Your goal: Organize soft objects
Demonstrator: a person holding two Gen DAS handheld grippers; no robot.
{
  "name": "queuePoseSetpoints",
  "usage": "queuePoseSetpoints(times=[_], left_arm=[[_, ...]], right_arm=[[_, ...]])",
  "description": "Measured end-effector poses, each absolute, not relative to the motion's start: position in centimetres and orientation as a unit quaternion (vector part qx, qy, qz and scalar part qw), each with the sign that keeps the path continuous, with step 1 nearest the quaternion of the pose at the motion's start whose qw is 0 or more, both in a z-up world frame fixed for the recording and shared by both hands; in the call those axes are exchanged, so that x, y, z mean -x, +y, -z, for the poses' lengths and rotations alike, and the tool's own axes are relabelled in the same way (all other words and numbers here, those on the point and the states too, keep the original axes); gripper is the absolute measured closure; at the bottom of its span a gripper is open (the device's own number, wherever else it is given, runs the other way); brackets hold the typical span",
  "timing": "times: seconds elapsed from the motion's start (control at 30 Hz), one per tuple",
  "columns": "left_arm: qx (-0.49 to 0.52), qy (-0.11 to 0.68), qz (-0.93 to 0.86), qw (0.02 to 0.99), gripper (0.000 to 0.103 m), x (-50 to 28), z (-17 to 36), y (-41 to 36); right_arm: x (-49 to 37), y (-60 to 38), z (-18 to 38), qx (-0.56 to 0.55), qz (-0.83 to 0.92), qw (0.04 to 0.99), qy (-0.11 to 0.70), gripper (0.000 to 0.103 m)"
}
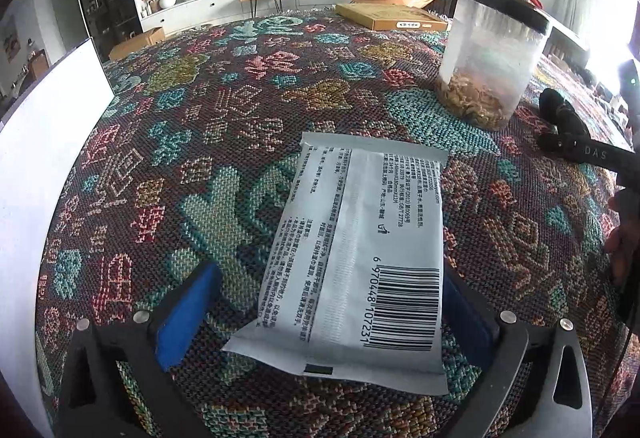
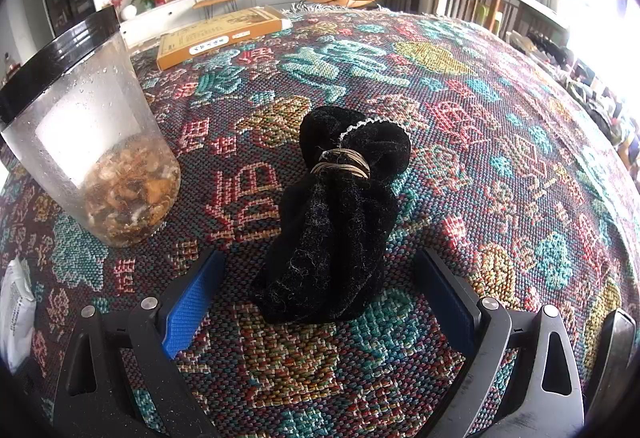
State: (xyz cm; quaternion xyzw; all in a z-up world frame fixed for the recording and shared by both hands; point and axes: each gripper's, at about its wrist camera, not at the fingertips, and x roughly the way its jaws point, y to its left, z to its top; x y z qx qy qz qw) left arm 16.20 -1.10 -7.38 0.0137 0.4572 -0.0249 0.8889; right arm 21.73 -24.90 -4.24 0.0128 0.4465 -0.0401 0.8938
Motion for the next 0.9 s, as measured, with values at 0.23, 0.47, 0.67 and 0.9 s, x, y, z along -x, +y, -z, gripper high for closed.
queuePoseSetpoints(times=[0.23, 0.47, 0.67, 0.9], left_arm=[[-0.014, 0.456, 0.025, 0.89, 0.0, -16.23, 7.45, -1.12], [-0.012, 0.456, 0.026, 0.89, 0.0, -16.2, 7.49, -1.04], [-0.01, 0.455, 0.025, 0.89, 0.0, -16.56, 7.47, -1.03], [-0.01, 0.455, 0.025, 0.89, 0.0, -16.53, 7.46, -1.06]], right_arm=[[-21.63, -24.85, 4.23, -0.013, 0.04, 0.894, 0.446, 0.006], [-21.63, -24.83, 4.22, -0.013, 0.04, 0.894, 0.446, 0.006], [-21.77, -24.9, 4.31, -0.012, 0.04, 0.893, 0.447, 0.006], [-21.73, -25.04, 4.46, -0.012, 0.038, 0.893, 0.449, 0.005]])
